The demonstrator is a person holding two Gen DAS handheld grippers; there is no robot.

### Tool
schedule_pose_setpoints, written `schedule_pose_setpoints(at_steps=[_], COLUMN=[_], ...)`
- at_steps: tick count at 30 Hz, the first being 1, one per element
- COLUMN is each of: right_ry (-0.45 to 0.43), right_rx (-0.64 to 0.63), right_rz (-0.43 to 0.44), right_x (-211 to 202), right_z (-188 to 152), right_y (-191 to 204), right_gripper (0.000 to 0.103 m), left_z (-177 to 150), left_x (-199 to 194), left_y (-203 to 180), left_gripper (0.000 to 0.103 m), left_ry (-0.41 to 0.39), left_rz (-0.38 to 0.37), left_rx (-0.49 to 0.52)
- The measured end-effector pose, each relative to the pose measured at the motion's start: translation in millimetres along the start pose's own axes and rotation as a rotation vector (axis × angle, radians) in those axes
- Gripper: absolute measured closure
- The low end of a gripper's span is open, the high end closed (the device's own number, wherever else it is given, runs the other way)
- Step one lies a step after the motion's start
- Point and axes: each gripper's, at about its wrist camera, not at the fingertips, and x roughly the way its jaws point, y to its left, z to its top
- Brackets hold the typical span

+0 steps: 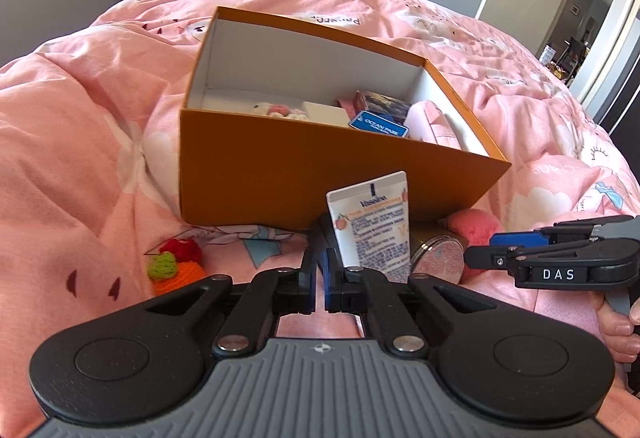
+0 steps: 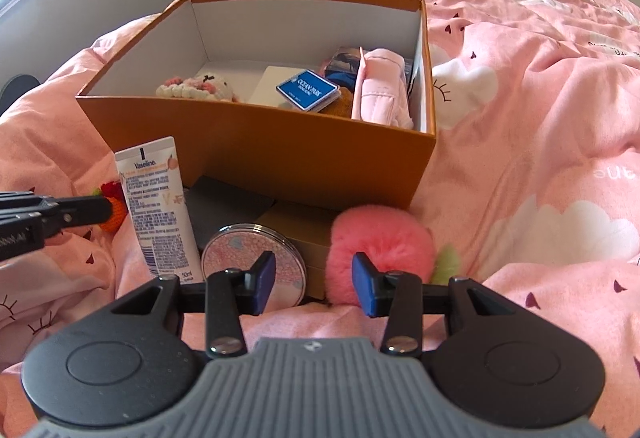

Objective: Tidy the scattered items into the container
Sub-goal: 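Grasp the white Vaseline tube with the left gripper, then lift the Vaseline tube with the left gripper toward the shoebox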

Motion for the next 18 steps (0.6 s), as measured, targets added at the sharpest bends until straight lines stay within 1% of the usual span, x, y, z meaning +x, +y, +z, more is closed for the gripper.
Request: schedule_pose_setpoints(at_steps=[5,7,14,18], right_ry=[0.015,0.011,0.016,0.038], right_rx=[0.008,0.013,0.049,0.073], right_rz=[0.001,0.000,-0.038,-0.013], right_x=[1,-1,-6,-5], right_z=[0,2,8,6], right_y=[-3,-5,-20,-25], right_gripper=[0.056,0.052,0.051,0.051], left_z=[4,6,11,12], left_x=[-6,-9,-16,-18], left_y=[8,11,18,23], left_gripper=[0.099,0.099,0.099,0.099], left_ry=[-0.011,-0.012,-0.027,-0.026], left_rz=[0.015,0.018,0.041,0.025], left_rx=[-0.019,-0.022,-0.016,-0.012])
